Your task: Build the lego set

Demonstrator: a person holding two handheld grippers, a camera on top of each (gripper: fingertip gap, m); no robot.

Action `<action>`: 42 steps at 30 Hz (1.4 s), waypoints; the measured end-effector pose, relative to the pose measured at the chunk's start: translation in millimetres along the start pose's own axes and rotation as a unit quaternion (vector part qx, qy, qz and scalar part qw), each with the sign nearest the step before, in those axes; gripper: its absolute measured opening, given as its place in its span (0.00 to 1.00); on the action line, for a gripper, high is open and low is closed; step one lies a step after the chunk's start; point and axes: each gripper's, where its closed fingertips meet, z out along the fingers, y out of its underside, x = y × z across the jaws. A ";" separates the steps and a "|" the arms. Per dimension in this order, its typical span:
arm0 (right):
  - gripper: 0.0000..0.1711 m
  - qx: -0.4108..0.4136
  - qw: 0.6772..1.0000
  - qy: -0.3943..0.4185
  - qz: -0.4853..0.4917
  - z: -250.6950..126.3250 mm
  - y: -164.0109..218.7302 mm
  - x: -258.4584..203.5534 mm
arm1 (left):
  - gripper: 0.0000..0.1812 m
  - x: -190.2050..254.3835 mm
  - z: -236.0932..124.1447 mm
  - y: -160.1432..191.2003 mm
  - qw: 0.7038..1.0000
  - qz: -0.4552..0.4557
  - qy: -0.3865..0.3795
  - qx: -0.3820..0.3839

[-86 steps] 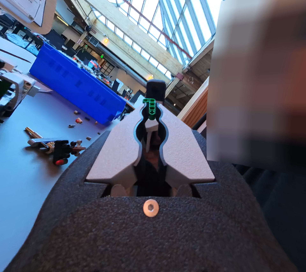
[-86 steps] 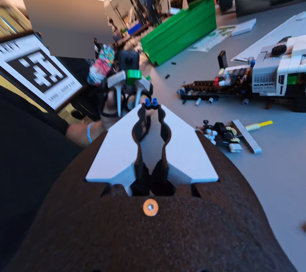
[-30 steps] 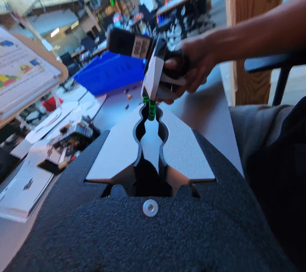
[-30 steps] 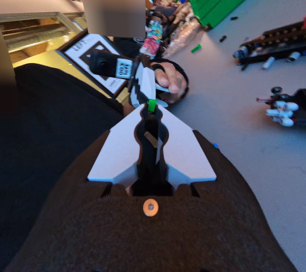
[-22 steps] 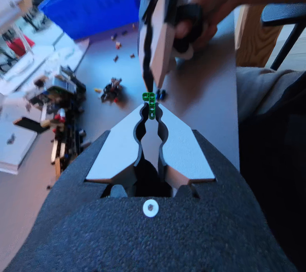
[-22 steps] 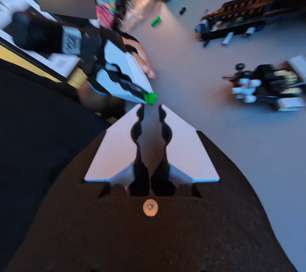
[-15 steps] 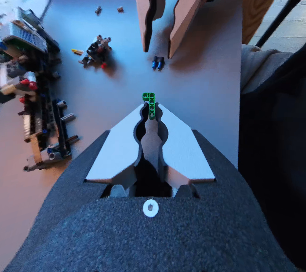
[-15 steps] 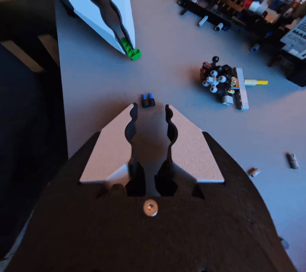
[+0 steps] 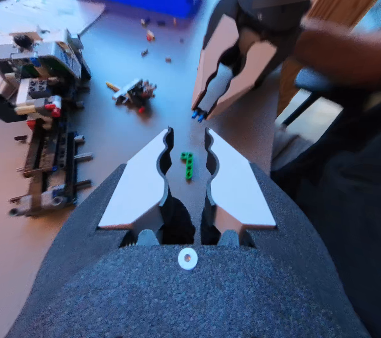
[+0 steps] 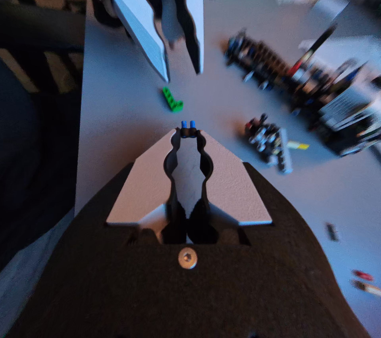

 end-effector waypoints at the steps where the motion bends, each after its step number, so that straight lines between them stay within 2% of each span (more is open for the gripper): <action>1: 0.08 0.037 0.999 0.024 -0.027 -5.6 -15.6 0.9 | 0.15 2.8 -0.3 -11.3 0.999 -0.032 0.013 0.026; 3: 0.08 0.089 0.991 0.057 -0.086 -16.5 -41.6 -3.6 | 0.15 10.3 1.2 -27.6 0.993 -0.086 0.054 0.062; 5: 0.09 0.104 0.980 0.107 -0.132 -24.6 -55.0 -0.5 | 0.13 15.4 1.8 -39.5 0.984 -0.123 0.093 0.092; 8: 0.08 0.117 0.972 0.129 -0.154 -31.3 -62.5 -0.5 | 0.02 26.2 -2.7 -52.4 0.969 -0.149 0.154 0.125; 17: 0.08 0.119 0.969 0.129 -0.175 -36.6 -62.6 -2.3 | 0.01 32.2 -3.1 -56.8 0.961 -0.156 0.184 0.138; 20: 0.11 0.167 0.977 0.084 -0.107 -42.5 -67.4 -5.7 | 0.01 31.7 -5.4 -59.0 0.958 -0.148 0.192 0.153; 23: 0.15 0.252 0.966 -0.007 0.060 -58.3 -75.9 -0.1 | 0.01 32.8 -12.2 -64.9 0.957 -0.118 0.194 0.181; 26: 0.14 0.302 0.906 -0.147 0.257 -59.2 -79.2 0.5 | 0.00 37.8 -17.7 -72.5 0.958 -0.082 0.189 0.201; 28: 0.13 0.320 0.871 -0.205 0.310 -56.5 -81.3 -5.6 | 0.01 37.6 -18.8 -77.3 0.958 -0.076 0.183 0.209; 32: 0.09 0.361 0.830 -0.242 0.350 -63.0 -88.7 -4.1 | 0.01 35.1 -18.2 -82.2 0.956 -0.082 0.178 0.217; 39: 0.04 0.361 0.837 -0.228 0.342 -61.4 -85.2 -1.6 | 0.01 38.8 -12.0 -82.8 0.953 -0.096 0.190 0.217; 42: 0.03 0.366 0.830 -0.232 0.350 -63.3 -84.8 0.3 | 0.01 38.5 -9.6 -84.5 0.952 -0.096 0.183 0.224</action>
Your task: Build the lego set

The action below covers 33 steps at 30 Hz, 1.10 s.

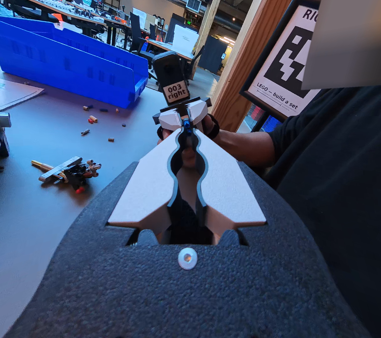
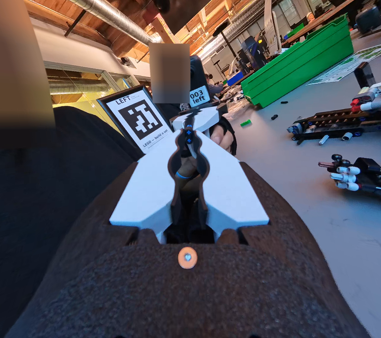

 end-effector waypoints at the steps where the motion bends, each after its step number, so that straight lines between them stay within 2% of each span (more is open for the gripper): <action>1: 0.03 0.000 1.000 -0.001 0.003 0.1 0.4 0.1 | 0.01 -0.1 1.0 0.0 1.000 0.000 -0.001 0.001; 11: 0.04 0.013 1.000 -0.008 0.019 -2.0 -0.3 2.2 | 0.01 -3.0 0.2 -4.7 1.000 0.002 -0.010 0.027; 33: 0.04 0.008 1.000 -0.016 0.014 -3.5 -0.2 -0.9 | 0.00 1.0 3.1 -0.3 1.000 0.007 -0.008 0.009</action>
